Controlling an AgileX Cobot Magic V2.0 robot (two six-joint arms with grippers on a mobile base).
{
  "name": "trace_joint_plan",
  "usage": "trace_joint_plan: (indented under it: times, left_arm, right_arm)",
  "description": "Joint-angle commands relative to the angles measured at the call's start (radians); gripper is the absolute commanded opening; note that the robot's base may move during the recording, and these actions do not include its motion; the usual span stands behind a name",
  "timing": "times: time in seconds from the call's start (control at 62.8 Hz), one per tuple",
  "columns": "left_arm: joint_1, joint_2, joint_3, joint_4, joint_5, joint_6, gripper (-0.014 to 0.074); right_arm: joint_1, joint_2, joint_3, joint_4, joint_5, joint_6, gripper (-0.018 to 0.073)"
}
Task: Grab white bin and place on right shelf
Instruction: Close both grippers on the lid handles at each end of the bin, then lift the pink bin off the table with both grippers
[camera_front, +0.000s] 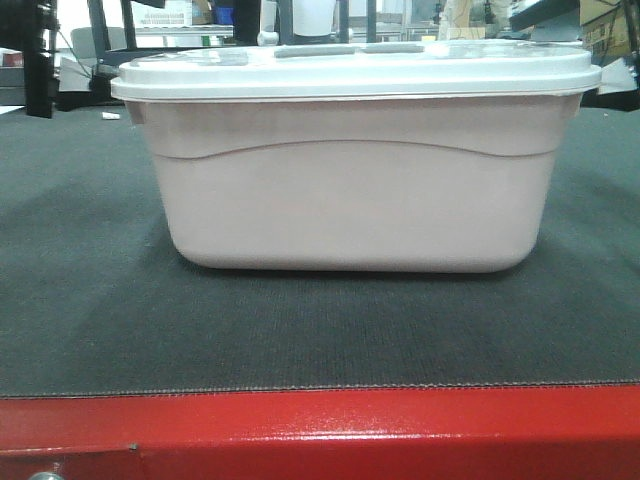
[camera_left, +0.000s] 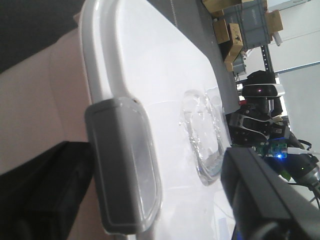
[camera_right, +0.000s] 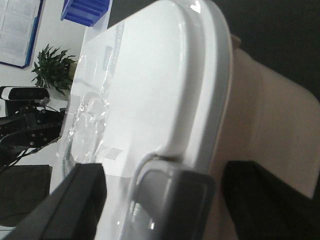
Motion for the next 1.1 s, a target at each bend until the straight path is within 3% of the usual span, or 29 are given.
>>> trace_joint_plan:
  times: [0.0, 0.111, 0.207, 0.446, 0.668, 0.923, 1.082]
  left_arm:
    - [-0.019, -0.047, -0.03, -0.082, 0.099, 0.005, 0.0429]
    - [-0.02, -0.047, -0.03, -0.082, 0.092, 0.005, 0.0414]
    - [-0.02, -0.047, -0.03, -0.082, 0.089, 0.005, 0.0358]
    - [-0.03, -0.047, -0.03, -0.082, 0.084, 0.005, 0.0109]
    - [-0.037, -0.047, -0.03, -0.089, 0.084, 0.005, -0.0129]
    - [-0.037, -0.05, -0.039, -0.169, 0.136, 0.006, -0.0126]
    - [-0.037, -0.071, -0.105, -0.165, 0.15, 0.006, -0.0126]
  right_arm:
    - [0.013, -0.038, -0.033, 0.08, 0.145, -0.017, 0.058]
    - [0.017, -0.037, -0.033, 0.081, 0.145, -0.031, 0.0563]
    - [0.017, -0.037, -0.033, 0.081, 0.148, -0.033, 0.0479]
    - [0.017, -0.037, -0.033, 0.081, 0.148, -0.041, 0.0186]
    - [0.017, -0.038, -0.033, 0.111, 0.154, -0.052, 0.0057]
    - [0.017, -0.051, -0.033, 0.217, 0.158, -0.059, 0.0057]
    - [0.017, -0.099, -0.033, 0.295, 0.159, -0.092, 0.0057]
